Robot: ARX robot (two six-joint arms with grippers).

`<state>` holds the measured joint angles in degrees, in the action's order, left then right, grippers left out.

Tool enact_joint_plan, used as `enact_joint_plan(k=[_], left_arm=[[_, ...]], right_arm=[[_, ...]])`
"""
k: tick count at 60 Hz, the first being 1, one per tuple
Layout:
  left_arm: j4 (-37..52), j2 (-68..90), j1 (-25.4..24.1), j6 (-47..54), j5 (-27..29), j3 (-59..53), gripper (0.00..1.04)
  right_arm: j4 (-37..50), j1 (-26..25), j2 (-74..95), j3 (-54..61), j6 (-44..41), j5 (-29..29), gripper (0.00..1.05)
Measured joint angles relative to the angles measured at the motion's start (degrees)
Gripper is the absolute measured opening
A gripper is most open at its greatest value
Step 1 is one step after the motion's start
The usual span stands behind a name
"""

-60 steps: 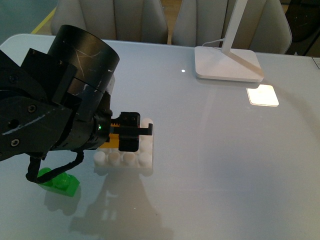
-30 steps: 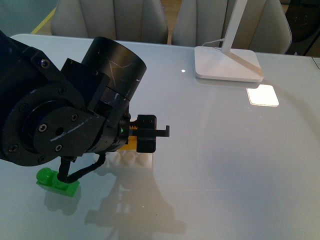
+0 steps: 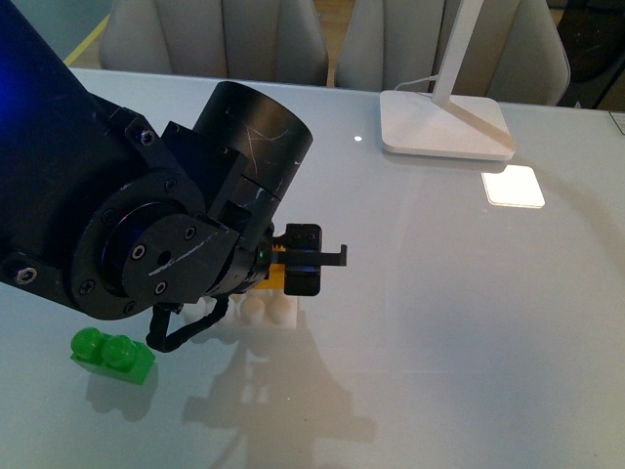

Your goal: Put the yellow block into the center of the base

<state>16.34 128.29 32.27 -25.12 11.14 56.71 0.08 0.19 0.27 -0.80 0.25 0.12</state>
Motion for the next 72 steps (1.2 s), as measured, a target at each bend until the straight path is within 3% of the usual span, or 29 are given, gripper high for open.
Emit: enact_joint_plan(k=[72], left_arm=[[1.4,2.5,-1.5,2.8,1.8,0.5,0.63]], right_arm=[[0.0,0.0,0.0,0.0,0.0,0.0,0.96]])
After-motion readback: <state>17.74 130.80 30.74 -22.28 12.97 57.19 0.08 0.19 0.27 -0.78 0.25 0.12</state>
